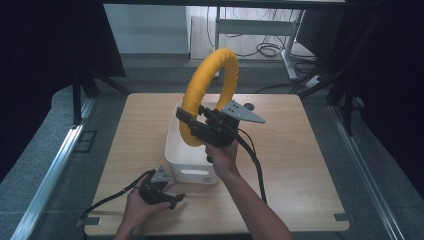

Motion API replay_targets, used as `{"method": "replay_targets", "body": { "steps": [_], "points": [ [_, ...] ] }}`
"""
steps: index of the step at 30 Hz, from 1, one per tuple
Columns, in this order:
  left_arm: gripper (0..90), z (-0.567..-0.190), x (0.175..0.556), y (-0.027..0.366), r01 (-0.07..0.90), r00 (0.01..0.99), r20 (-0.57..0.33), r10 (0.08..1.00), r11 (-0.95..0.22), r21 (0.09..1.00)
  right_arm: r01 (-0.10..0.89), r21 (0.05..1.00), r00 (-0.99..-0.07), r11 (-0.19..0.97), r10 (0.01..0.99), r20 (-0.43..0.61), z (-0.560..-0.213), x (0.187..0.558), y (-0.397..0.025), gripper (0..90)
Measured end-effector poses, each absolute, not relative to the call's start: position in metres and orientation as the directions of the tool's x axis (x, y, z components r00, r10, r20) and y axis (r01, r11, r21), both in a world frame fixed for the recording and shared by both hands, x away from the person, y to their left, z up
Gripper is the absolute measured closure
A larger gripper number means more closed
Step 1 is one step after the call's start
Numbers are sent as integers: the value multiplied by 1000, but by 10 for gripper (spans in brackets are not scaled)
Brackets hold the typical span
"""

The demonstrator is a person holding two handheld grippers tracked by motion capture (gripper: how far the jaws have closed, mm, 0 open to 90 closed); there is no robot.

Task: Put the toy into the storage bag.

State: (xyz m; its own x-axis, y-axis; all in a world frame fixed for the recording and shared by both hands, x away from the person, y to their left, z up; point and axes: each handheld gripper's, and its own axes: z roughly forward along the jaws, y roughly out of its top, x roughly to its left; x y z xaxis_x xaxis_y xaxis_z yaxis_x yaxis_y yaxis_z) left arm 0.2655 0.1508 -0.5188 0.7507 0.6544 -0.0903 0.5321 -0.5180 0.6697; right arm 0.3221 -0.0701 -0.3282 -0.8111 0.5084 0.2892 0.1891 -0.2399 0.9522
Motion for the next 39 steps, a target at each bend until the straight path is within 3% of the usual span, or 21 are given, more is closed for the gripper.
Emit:
{"method": "replay_targets", "body": {
  "steps": [39],
  "points": [
    [162,-520,265,149,540,750,-103,653,-515,666,252,944,-802,-213,500,327,-370,321,-45,477]
  ]
}}
